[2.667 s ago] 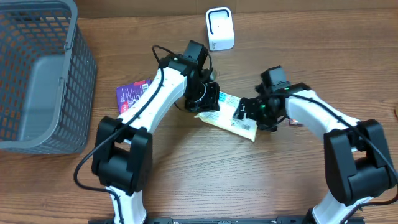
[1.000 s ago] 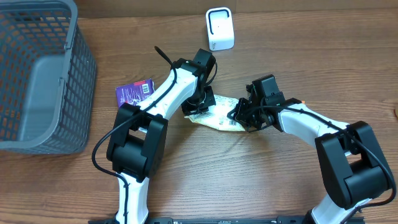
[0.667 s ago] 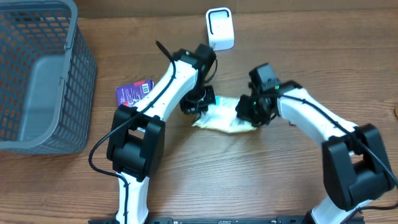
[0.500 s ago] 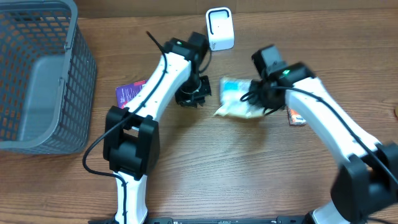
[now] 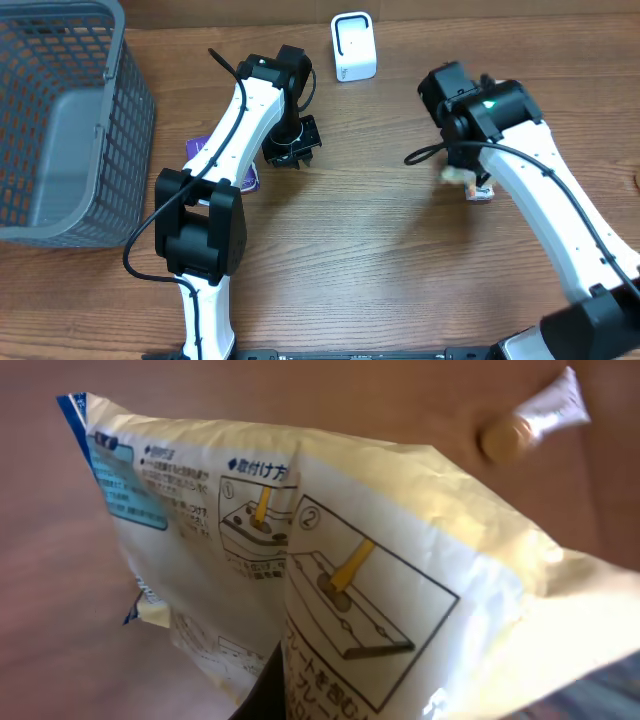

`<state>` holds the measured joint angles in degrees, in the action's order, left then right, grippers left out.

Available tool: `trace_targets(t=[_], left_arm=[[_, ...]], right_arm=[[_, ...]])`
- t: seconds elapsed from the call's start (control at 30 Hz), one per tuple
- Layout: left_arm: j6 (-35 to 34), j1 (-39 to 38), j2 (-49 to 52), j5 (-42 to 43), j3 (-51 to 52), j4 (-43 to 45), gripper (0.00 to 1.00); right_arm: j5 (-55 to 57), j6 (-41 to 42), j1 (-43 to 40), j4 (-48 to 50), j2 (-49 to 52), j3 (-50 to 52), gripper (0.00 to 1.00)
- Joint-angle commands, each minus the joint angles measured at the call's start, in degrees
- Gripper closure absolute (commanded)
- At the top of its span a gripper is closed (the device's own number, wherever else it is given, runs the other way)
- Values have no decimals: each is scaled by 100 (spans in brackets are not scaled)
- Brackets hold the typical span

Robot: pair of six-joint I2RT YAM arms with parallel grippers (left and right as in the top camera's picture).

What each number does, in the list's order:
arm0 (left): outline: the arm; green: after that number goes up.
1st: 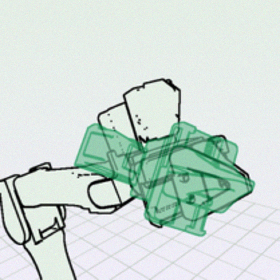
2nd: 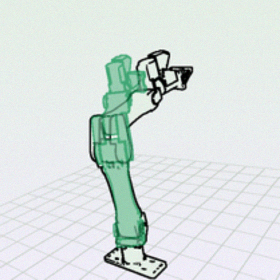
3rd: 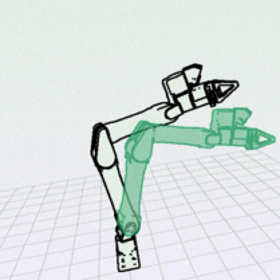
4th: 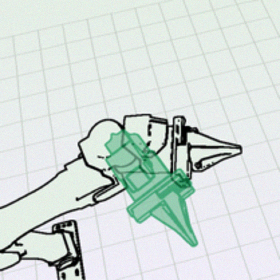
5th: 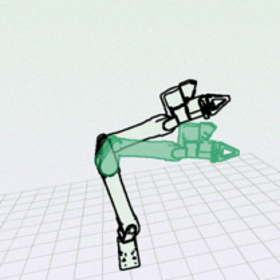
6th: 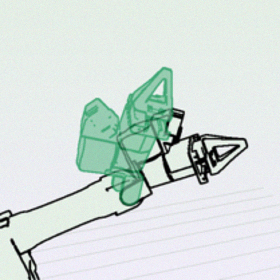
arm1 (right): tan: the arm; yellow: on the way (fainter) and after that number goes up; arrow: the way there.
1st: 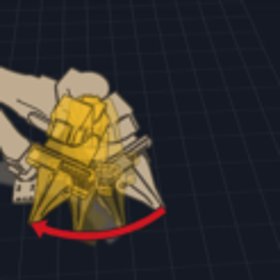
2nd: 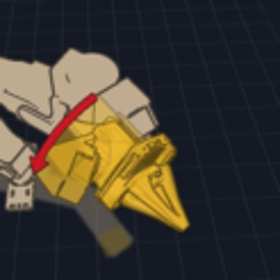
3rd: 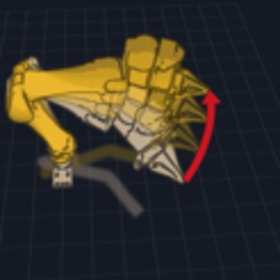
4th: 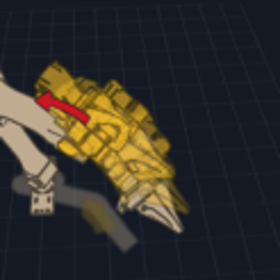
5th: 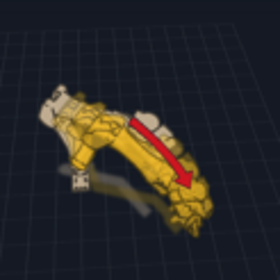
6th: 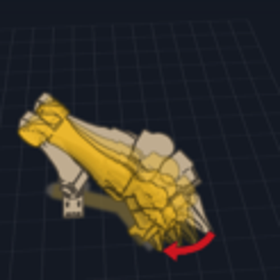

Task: Scan the item barcode
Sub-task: 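Carry the yellow bag right with the right gripper, then lower the yellow bag onto the table and release it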

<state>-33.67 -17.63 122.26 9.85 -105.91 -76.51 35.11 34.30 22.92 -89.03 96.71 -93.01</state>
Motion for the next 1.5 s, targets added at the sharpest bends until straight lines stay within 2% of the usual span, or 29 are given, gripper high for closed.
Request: trace_targets(t=[0.0, 0.07, 0.43, 0.5, 0.57, 0.7, 0.87, 1.07, 1.1, 1.13, 1.17, 1.2, 1.3, 1.47], left_arm=[[195, -28, -87, 26, -92, 2, 88], [201, -31, -87, 26, -92, 4, 87], [525, -35, -87, 31, -92, -83, 87], [542, -42, -87, 31, -90, -105, 87], [542, -39, -87, 31, -90, -116, 87], [542, -39, -87, 31, -90, -140, 86], [540, -39, -87, 70, -90, -125, 85], [608, -39, -87, 72, -85, -232, 83], [608, -39, -87, 68, -85, -295, 83], [608, -39, -87, 66, -81, -354, 83], [608, -39, -87, 66, -81, -404, 83], [608, -39, -87, 63, -81, -437, 83], [629, -20, -87, -17, -81, -446, 79], [415, 330, -87, 17, -81, -94, 71]], right_arm=[[330, 269, 37, -538, 317, 39, 96], [162, 367, 39, -809, 507, 61, 96], [-638, 278, 439, -809, 1150, 83, 96], [-675, 275, 610, -809, 1309, 83, 91], [-739, 273, 820, -811, 1497, 83, 80], [-1060, 205, 1296, -809, 1770, 79, 69], [-1235, 197, 1945, -691, 1818, -46, 67], [-1530, 195, 2234, -688, 1814, -990, 66], [-1508, 190, 2190, -743, 1812, -1150, 52], [-1484, 162, 2133, -802, 1812, -1311, 33], [-1513, 4, 2028, -807, 1803, -1486, 18], [-1572, -142, 1926, -804, 1784, -1611, 12], [-2037, -675, 1676, -798, 1751, -1814, 5], [-3136, -1722, 1801, -579, 1742, -1803, 5]])
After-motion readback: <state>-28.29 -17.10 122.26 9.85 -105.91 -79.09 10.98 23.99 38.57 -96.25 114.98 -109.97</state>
